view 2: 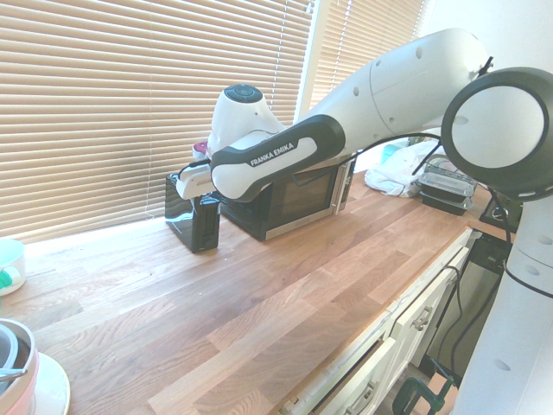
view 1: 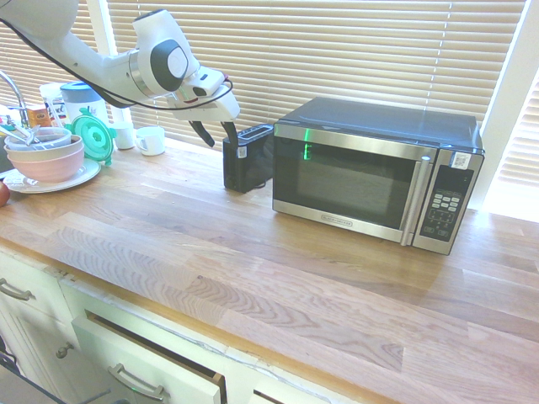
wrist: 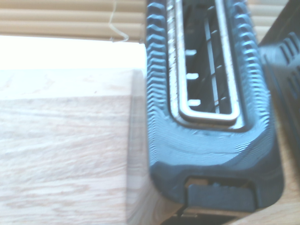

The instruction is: Press the toaster

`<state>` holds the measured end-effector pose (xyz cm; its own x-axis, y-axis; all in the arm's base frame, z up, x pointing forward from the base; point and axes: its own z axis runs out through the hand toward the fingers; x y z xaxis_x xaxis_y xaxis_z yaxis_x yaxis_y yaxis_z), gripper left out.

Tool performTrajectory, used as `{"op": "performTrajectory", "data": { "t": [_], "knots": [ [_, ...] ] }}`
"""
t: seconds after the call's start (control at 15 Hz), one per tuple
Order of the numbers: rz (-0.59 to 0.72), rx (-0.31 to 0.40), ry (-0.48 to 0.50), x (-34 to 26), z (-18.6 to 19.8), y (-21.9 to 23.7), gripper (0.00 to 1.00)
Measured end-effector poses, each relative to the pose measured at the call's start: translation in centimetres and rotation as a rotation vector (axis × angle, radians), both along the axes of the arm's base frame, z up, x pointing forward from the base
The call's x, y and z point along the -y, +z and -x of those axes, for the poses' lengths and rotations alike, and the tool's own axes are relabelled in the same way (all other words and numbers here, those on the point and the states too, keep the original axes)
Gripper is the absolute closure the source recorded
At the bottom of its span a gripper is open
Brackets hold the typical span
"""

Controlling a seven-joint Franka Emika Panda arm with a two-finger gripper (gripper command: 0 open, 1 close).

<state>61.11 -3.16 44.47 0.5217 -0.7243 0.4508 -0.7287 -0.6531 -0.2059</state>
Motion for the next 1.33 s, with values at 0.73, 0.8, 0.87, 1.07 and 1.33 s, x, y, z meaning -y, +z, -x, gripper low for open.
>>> {"op": "performTrajectory", "data": {
  "t": [0.73, 0.8, 0.87, 1.07, 1.33],
  "knots": [
    [-0.006, -0.018, 0.010, 0.1, -0.1, 0.4, 1.00],
    [-0.001, -0.015, 0.009, 0.2, -0.2, 0.6, 1.00],
    [0.005, -0.009, 0.009, 0.4, -0.3, 0.9, 1.00],
    [0.014, 0.005, 0.004, 0.8, -0.9, 2.1, 1.00],
    [0.022, -0.006, 0.013, -0.2, -2.0, 2.5, 1.00]
  ]
}}
